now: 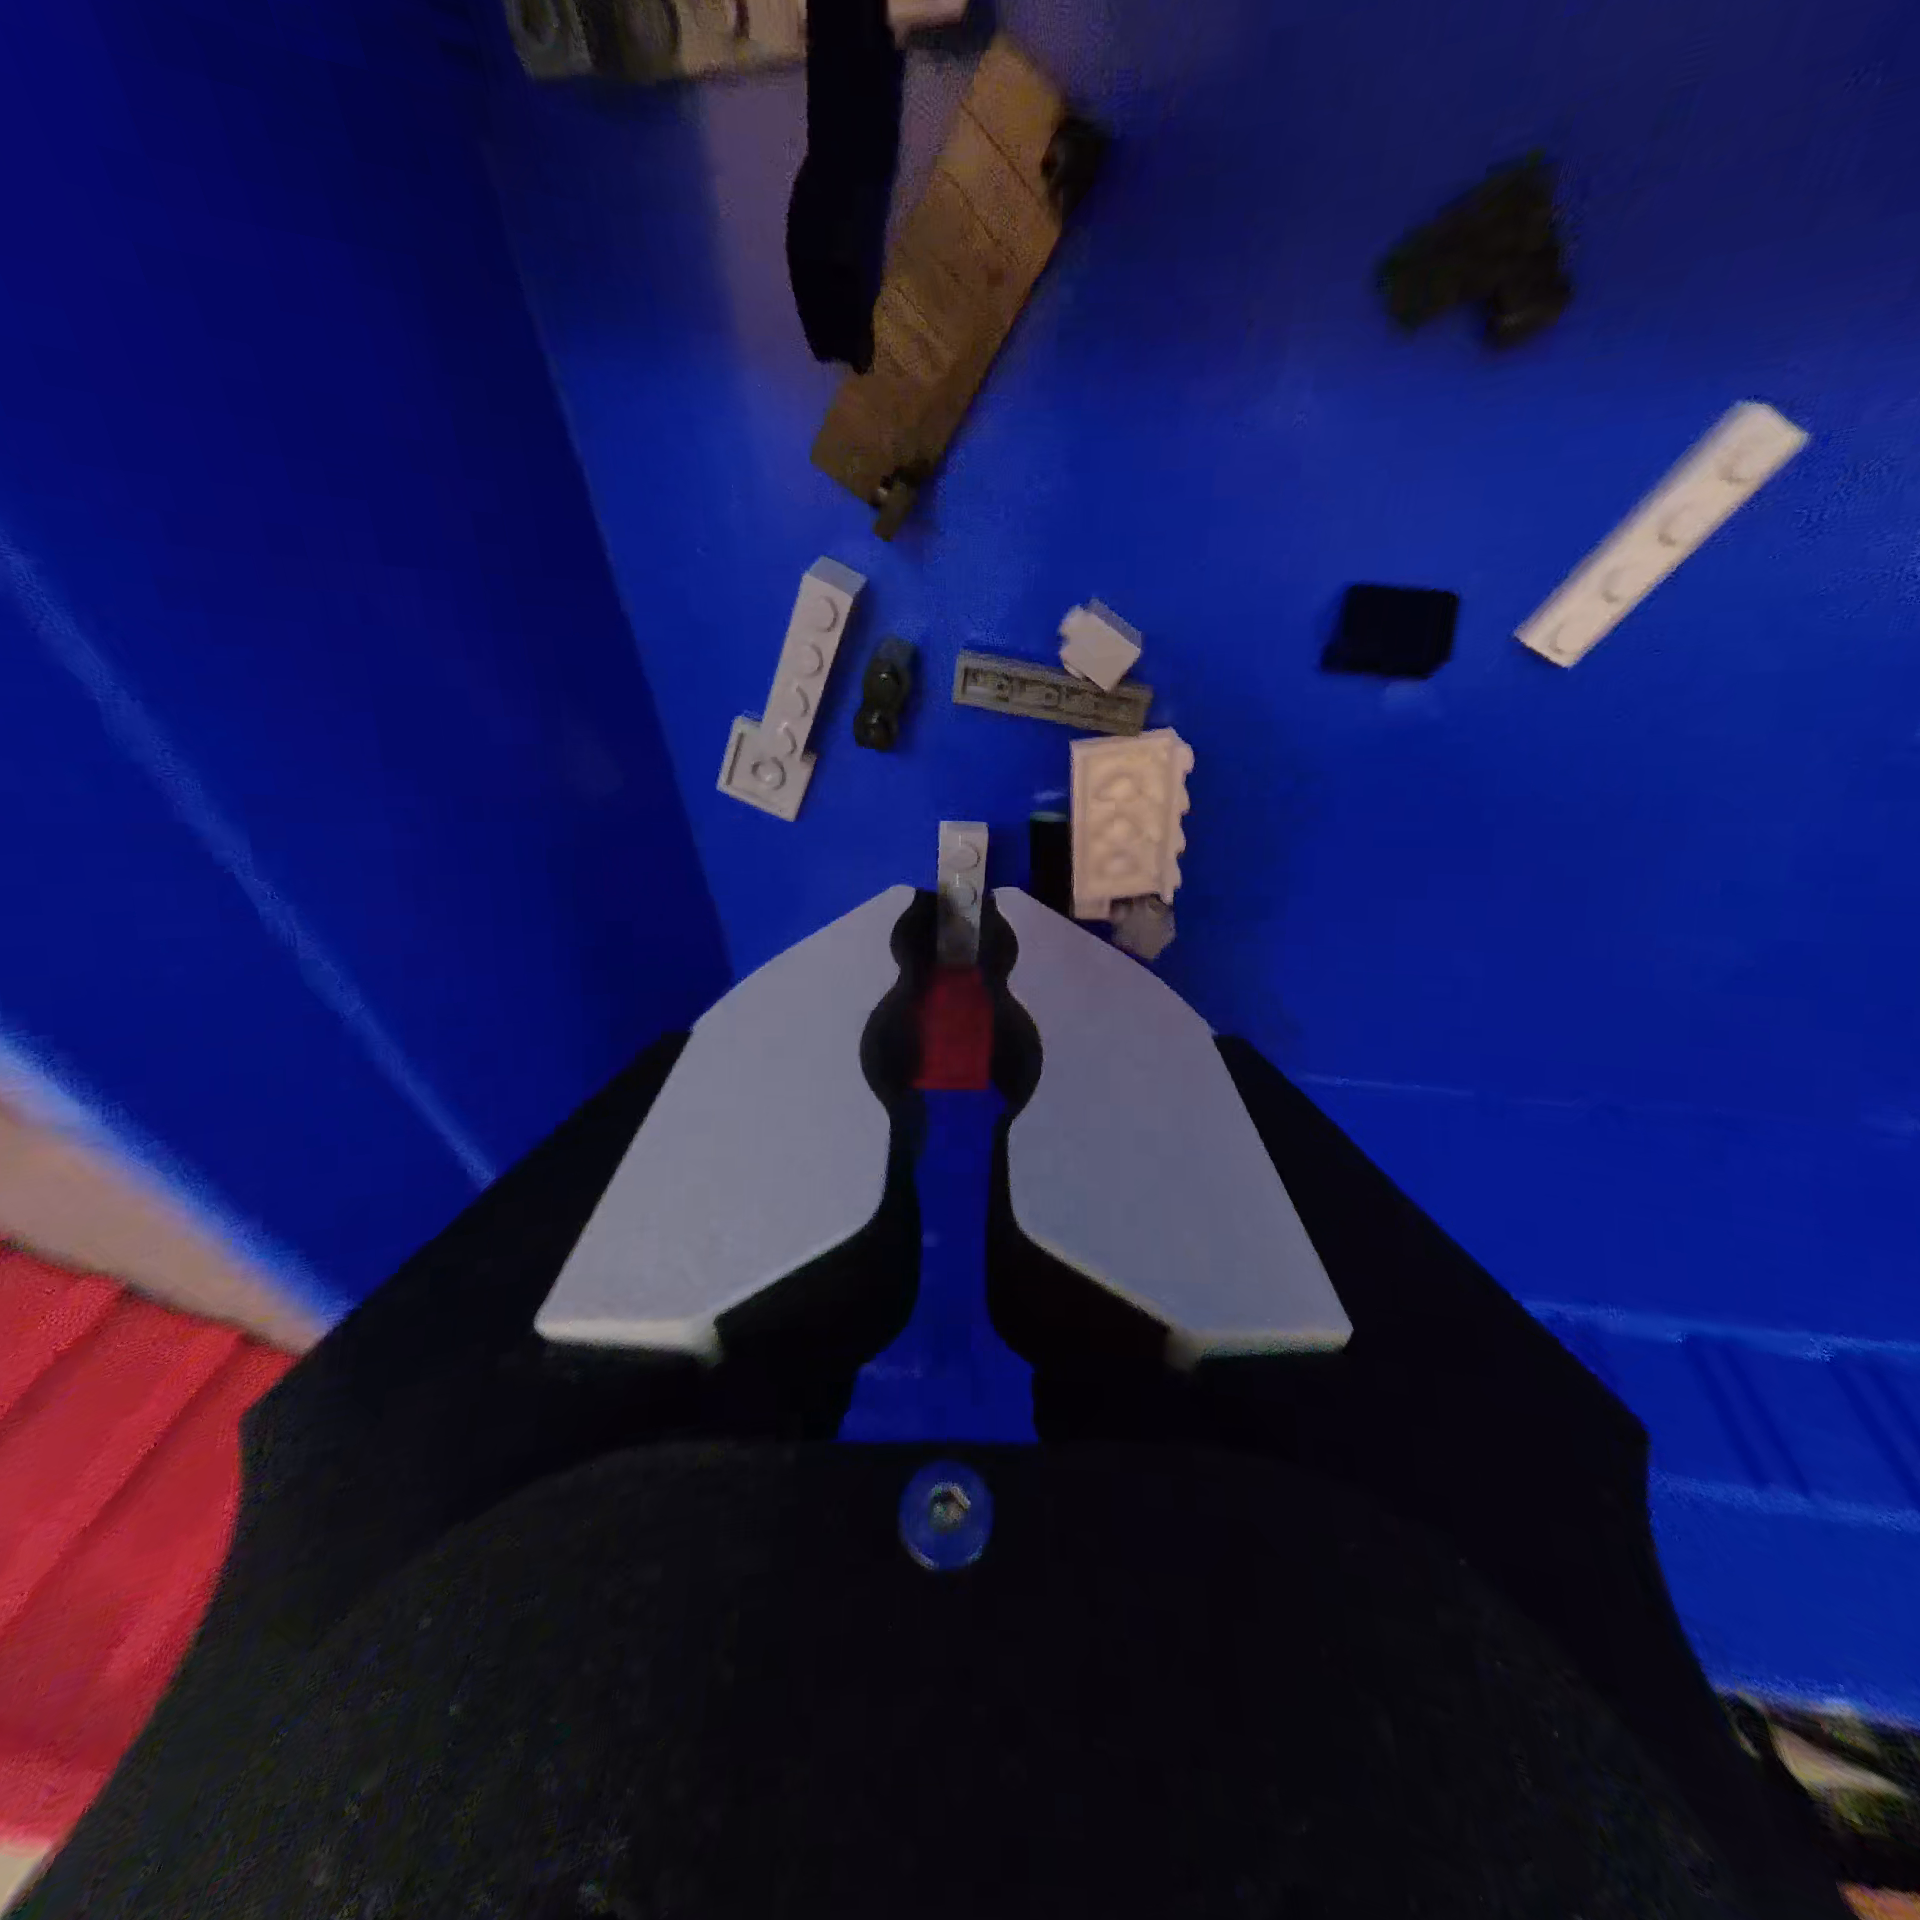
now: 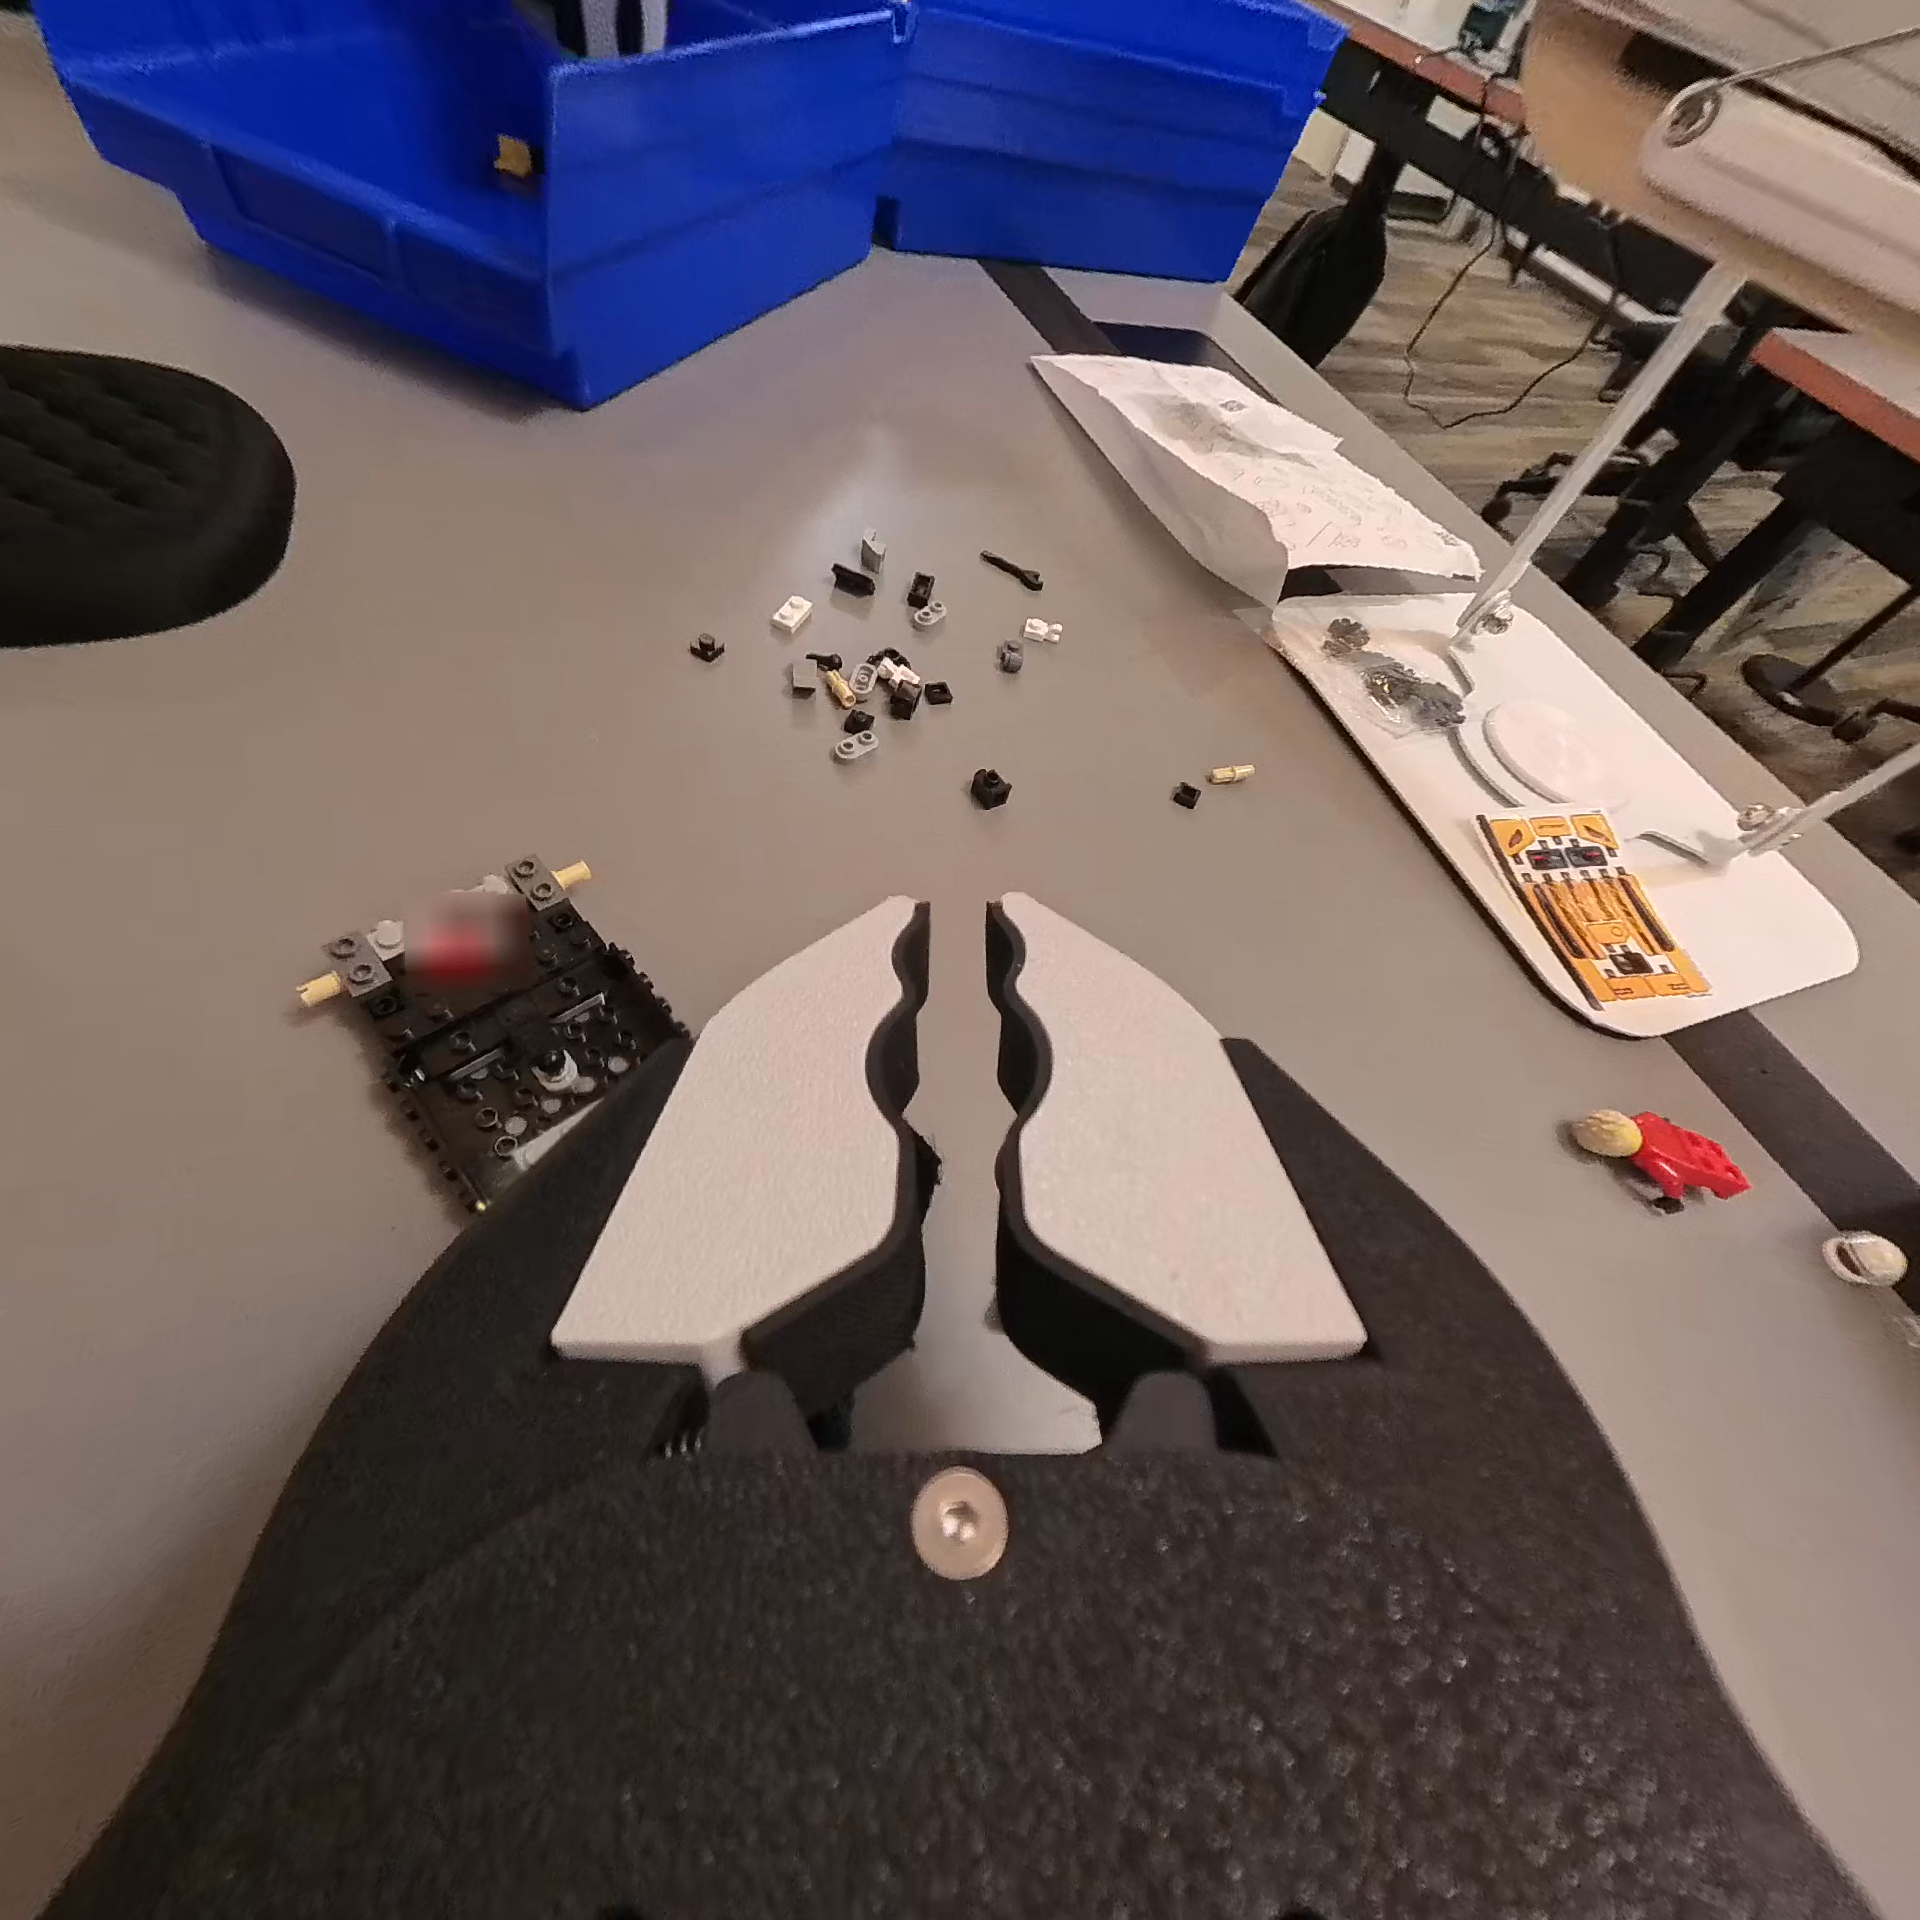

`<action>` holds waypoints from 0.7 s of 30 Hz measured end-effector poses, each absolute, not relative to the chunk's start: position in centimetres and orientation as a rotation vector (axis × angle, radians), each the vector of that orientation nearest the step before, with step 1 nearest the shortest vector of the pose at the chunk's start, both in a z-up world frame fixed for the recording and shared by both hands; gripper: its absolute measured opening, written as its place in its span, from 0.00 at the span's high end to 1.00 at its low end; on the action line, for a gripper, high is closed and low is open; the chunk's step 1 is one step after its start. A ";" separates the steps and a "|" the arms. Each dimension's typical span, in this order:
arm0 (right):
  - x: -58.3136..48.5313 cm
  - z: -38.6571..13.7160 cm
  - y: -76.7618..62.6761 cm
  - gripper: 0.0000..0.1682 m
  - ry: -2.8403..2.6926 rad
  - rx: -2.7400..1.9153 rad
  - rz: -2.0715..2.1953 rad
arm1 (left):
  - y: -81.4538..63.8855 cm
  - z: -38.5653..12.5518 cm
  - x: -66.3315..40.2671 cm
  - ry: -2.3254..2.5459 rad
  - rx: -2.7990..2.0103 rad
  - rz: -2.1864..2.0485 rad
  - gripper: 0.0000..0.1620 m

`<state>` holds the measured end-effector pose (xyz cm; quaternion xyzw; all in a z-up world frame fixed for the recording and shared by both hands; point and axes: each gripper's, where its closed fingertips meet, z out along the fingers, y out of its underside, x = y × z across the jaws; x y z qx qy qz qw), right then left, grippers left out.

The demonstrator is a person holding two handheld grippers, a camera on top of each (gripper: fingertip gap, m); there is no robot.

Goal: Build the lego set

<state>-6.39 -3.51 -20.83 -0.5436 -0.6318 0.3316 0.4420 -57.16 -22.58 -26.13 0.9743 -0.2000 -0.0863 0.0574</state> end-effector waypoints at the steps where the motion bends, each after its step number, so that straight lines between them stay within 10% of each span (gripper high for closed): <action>1: -6.4 -20.6 -3.5 0.94 -1.558 -1.348 0.831 | -22.3 -25.0 -56.9 -0.640 2.969 -0.304 0.95; 11: -6.9 -18.4 -4.9 0.94 -1.520 -1.271 0.860 | -14.6 -10.6 -42.5 -1.191 3.297 -0.794 0.95; 21: -8.3 -16.8 -9.3 0.94 -1.589 -1.123 0.868 | -12.6 -18.0 -15.8 -2.043 3.197 -0.143 0.95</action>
